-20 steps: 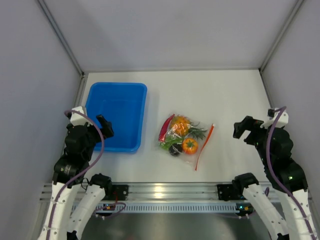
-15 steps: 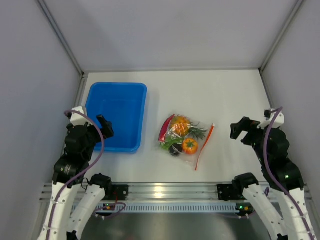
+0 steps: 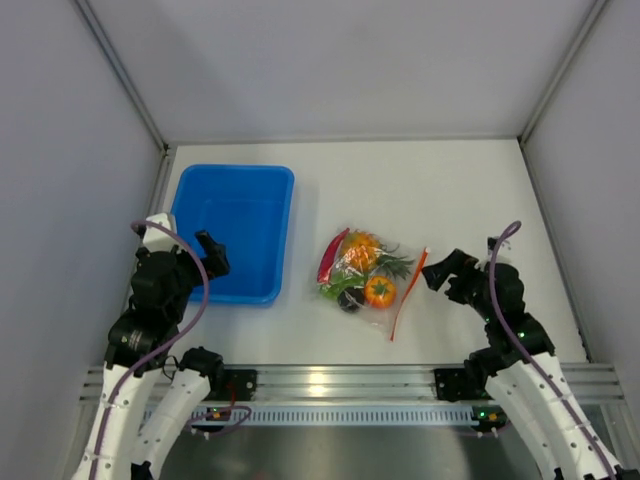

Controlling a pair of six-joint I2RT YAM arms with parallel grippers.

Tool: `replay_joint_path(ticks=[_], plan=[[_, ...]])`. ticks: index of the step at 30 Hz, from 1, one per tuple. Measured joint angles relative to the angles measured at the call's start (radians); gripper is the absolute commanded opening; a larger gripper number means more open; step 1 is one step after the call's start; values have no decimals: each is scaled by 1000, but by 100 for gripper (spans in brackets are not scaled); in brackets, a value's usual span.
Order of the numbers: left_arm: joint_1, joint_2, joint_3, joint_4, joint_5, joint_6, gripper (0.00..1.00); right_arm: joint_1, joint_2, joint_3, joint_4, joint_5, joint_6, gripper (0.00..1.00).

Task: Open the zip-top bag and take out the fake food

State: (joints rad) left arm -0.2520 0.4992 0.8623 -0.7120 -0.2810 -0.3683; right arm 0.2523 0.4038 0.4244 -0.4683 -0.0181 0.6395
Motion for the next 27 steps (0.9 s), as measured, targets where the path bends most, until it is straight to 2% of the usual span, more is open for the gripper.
replay_joint_path(ticks=[1, 4, 12, 16, 27], plan=[[-1, 0, 0, 0, 1, 0, 98, 0, 1, -38, 29, -14, 25, 81], [-5, 0, 0, 0, 3, 0, 98, 0, 18, -134, 124, -50, 87, 72], [-11, 1, -1, 0, 7, 0, 98, 0, 182, -298, 428, -126, 167, 71], [-11, 6, -1, 0, 14, 0, 98, 0, 291, -328, 566, -146, 173, 66], [-12, 33, -2, 0, 32, 0, 98, 1, 601, -364, 933, -230, 153, 64]])
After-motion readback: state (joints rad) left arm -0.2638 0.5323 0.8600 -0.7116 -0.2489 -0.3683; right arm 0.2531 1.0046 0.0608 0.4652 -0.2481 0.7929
